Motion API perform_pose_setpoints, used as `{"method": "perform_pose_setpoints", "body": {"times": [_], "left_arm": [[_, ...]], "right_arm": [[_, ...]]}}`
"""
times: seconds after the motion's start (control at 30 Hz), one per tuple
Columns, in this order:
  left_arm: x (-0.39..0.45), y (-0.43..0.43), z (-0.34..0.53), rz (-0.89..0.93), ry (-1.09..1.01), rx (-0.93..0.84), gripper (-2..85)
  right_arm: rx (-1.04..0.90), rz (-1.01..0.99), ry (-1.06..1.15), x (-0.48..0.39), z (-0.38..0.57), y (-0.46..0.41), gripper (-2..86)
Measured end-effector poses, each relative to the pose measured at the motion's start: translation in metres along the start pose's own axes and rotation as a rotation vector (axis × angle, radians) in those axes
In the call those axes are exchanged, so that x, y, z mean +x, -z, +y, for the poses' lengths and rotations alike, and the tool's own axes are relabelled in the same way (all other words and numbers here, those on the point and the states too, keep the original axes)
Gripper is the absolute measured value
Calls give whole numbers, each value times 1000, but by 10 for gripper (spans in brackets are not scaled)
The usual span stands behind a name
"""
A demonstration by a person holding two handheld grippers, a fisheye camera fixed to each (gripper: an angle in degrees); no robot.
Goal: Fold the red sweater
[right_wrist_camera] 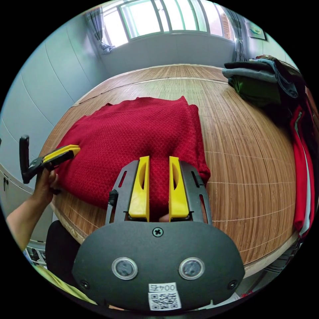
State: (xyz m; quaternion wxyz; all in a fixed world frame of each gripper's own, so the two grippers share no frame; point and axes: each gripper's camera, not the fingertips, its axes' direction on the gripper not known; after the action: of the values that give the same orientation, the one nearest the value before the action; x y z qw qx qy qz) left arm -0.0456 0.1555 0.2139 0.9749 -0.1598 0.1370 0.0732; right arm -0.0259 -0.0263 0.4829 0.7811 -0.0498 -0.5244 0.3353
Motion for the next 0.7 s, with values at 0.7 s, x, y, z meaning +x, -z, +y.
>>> {"method": "perform_pose_setpoints", "body": {"times": [0.7], "left_arm": [[37,-15,-12,17,20,-14,60]], "right_arm": [[31,-552,142,204,37,139,120]]}}
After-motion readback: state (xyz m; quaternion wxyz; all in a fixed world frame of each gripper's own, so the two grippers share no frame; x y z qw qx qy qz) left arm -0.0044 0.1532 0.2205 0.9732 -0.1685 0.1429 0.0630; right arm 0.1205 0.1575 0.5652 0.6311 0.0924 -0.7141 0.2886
